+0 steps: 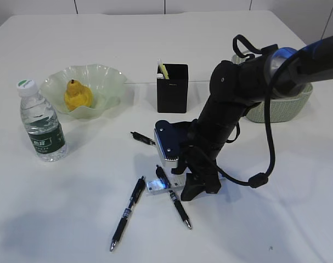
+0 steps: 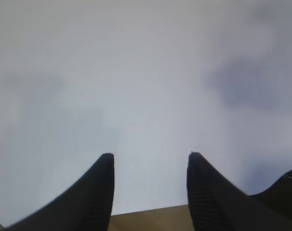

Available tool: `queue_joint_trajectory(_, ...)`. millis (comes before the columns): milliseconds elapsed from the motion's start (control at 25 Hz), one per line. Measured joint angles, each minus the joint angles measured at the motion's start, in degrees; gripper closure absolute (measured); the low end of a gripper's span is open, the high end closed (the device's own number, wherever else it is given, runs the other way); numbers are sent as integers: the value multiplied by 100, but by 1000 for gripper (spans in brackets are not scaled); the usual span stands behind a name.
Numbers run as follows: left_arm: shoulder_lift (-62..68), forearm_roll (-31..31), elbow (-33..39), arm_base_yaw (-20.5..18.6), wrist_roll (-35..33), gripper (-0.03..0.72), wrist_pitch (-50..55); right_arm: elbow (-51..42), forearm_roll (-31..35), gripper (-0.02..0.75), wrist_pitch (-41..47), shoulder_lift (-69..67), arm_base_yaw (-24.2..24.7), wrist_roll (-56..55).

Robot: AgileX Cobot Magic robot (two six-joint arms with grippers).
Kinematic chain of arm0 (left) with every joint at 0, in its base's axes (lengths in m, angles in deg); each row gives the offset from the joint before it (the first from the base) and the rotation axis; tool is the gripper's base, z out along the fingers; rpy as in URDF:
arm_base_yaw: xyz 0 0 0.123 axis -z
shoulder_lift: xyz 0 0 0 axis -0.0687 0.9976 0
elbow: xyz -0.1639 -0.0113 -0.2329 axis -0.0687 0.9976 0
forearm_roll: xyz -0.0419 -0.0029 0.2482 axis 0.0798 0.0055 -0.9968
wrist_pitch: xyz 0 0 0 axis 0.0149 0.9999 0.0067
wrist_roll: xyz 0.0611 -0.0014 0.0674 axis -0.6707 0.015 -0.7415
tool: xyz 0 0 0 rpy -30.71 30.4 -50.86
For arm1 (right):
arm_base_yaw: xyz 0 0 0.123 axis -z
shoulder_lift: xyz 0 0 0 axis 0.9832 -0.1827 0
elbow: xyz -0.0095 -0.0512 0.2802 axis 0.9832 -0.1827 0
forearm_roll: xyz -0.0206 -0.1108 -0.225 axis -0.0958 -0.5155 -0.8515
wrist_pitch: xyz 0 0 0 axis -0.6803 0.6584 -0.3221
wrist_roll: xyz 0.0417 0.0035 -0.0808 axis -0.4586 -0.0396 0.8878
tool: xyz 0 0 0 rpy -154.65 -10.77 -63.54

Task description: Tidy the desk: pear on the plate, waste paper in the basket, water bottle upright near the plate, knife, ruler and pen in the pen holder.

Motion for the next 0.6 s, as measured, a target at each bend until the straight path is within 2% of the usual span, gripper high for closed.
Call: queue_joint_trajectory(600,0,0,0,0,0,347,0,23,-23,192,-11,0,0,-47)
